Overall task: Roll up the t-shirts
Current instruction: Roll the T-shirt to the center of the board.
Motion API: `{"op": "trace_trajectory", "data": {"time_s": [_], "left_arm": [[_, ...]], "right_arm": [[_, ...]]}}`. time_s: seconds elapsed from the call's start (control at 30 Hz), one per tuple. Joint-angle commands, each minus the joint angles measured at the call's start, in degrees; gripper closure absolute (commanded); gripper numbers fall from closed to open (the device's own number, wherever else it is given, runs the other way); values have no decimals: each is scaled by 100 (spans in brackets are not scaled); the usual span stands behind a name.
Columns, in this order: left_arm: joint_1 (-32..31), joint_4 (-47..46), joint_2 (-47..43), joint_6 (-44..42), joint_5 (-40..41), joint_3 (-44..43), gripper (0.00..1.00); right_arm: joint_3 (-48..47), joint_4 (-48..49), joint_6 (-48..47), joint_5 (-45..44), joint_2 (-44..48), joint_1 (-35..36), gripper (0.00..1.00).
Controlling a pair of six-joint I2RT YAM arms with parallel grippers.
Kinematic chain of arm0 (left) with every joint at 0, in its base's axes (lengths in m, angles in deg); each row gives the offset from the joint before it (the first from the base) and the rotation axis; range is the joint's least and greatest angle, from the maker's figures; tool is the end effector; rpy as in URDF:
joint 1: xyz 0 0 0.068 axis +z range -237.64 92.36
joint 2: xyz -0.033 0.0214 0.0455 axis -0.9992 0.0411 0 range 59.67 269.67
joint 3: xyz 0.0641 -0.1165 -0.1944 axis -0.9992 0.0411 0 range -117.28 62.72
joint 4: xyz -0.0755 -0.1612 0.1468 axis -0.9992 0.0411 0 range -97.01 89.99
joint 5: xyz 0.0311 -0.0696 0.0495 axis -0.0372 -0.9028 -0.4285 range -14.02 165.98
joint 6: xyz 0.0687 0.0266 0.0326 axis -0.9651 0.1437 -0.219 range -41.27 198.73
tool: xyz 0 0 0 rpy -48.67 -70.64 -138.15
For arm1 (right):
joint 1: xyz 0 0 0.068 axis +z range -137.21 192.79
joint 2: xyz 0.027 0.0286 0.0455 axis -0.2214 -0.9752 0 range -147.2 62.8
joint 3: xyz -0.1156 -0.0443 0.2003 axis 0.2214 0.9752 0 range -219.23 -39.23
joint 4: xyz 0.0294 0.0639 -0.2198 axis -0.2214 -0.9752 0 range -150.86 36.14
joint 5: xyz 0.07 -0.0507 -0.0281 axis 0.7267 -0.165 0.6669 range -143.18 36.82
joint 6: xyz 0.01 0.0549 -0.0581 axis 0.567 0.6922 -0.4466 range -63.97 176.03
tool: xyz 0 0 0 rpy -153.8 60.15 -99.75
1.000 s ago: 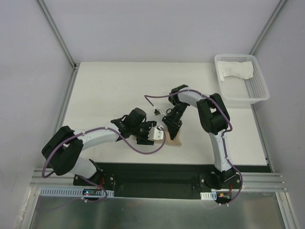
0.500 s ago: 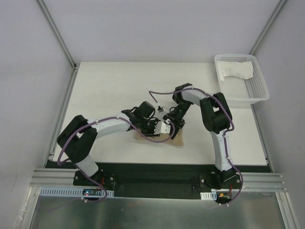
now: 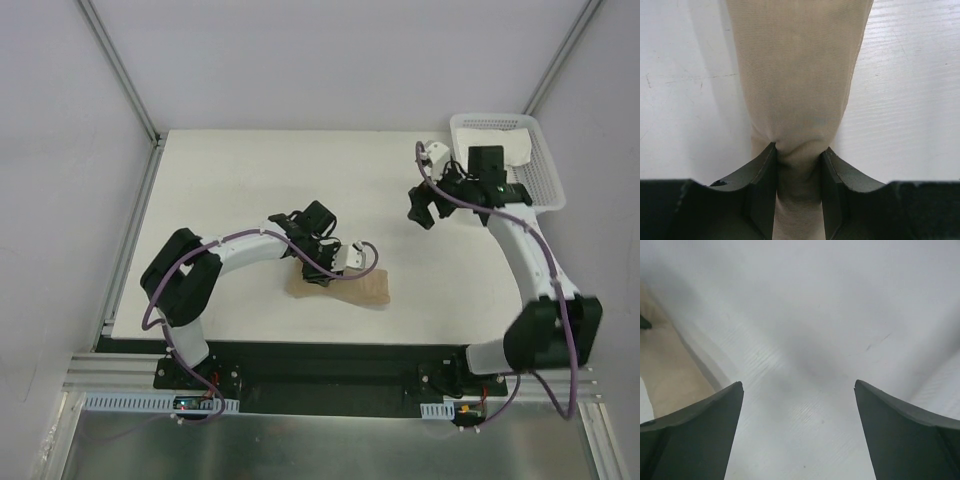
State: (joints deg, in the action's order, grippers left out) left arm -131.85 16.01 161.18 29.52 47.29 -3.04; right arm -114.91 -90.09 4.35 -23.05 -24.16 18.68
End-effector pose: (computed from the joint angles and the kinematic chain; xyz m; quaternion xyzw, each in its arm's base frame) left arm 0.2218 -0.2625 0.1436 0.7249 0.5913 -0.2270 0.2709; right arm 0.3130 0.0674 0.2568 -0.5159 0.7435 0.0871 0.4165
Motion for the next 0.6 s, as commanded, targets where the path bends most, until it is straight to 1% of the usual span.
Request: {"op": "trace_trajectory", "data": {"time_s": [0.0, 0.03, 0.07, 0.1, 0.17, 0.2, 0.23, 0.27, 0.3, 0.4, 0.47, 0.5, 0.57], "left_arm": [[44, 536, 220, 131, -128, -139, 71], [44, 554, 211, 157, -120, -157, 71], [61, 554, 211, 175, -111, -165, 68], [87, 554, 202, 184, -119, -183, 66], [105, 563, 185, 140, -111, -174, 61], [105, 571, 184, 122, -102, -148, 60], [114, 580, 184, 70, -111, -148, 59], [114, 589, 176, 52, -128, -139, 55], [131, 598, 176, 43, -146, -139, 54], [149, 598, 141, 104, -216, -139, 52], [254, 589, 70, 227, -295, -148, 49], [298, 598, 44, 297, -365, -174, 46], [456, 589, -114, 491, -611, -174, 43]], "right_arm": [[311, 2169, 1834, -282, 762, 167, 4], [12, 1694, 2028, 129, 577, 80, 4], [-43, 1567, 2187, 743, 531, 9, 4], [418, 1810, 2128, 1514, 748, 9, 4], [633, 1559, 1682, 1426, 821, 201, 4], [520, 992, 1618, 1278, 769, 385, 4], [510, 769, 1556, 1267, 646, 456, 4], [571, 671, 1460, 1328, 671, 518, 4], [815, 591, 1128, 1320, 697, 658, 4], [1098, 468, 608, 1101, 750, 1088, 4], [1406, 659, 545, 1074, 751, 1308, 4], [1494, 739, 536, 1074, 733, 1527, 4], [1670, 862, 458, 1126, 593, 1748, 4]]}}
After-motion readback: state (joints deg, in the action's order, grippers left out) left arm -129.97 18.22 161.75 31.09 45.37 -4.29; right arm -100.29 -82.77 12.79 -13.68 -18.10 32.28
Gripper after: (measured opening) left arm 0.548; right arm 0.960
